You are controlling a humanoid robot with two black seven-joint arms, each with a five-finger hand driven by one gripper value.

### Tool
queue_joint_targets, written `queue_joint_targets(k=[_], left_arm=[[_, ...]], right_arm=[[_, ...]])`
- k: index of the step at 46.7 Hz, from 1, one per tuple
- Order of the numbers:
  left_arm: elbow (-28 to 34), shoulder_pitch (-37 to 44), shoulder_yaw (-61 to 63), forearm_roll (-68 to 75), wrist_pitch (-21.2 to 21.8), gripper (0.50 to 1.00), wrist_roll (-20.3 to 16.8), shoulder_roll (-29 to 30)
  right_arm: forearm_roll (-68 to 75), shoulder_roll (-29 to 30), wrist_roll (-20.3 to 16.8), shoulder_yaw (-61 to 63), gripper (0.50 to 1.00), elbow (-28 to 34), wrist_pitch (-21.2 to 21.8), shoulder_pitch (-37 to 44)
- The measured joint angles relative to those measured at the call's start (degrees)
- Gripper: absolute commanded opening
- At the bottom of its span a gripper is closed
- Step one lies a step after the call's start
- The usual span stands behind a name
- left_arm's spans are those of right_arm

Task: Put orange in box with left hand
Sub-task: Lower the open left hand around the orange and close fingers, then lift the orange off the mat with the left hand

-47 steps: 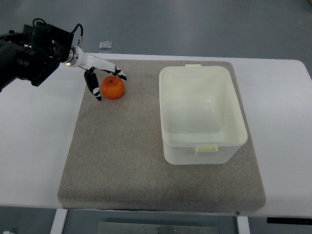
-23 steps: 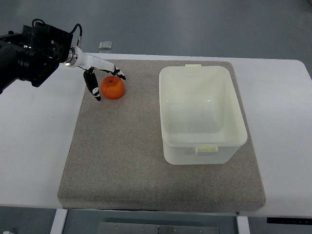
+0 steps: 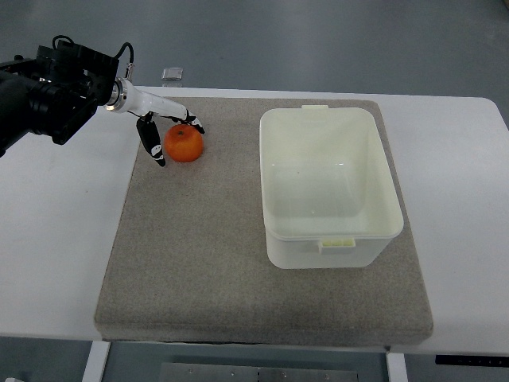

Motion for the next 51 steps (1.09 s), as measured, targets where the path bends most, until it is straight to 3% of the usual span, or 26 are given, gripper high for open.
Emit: queue_joint_targets(k=[4,10,13,17,23,51], left_arm=[[0.0,0.0,-0.1,-0.1,0.0,0.754,0.0,0.0],[-0.1,0.0,-0.1,-0.2,0.0,0.585,0.0,-0.3],[-0.1,0.0,0.0,-0.2,0.0,0.578,0.0,-0.4],[-0.1,0.1,-0.2,-0.2,0.2,0.500,0.0,-0.4],[-0.1,0.7,-0.2,-0.4,1.8,0.500,0.0,-0.5],[0.1,-1.9,-0.4,-0.4,2.0,0.500,0.0,-0.5]], right_arm=[[0.0,0.0,0.0,0.0,0.926,0.0,0.0,0.0],[0.0,0.0,0.0,0.0,0.926,0.0,0.0,0.0],[0.0,0.0,0.0,0.0,0.926,0.0,0.0,0.0],[0.0,0.0,0.0,0.0,0.926,0.0,0.0,0.0],[0.0,0.0,0.0,0.0,0.926,0.0,0.0,0.0],[0.0,0.0,0.0,0.0,0.926,0.0,0.0,0.0]])
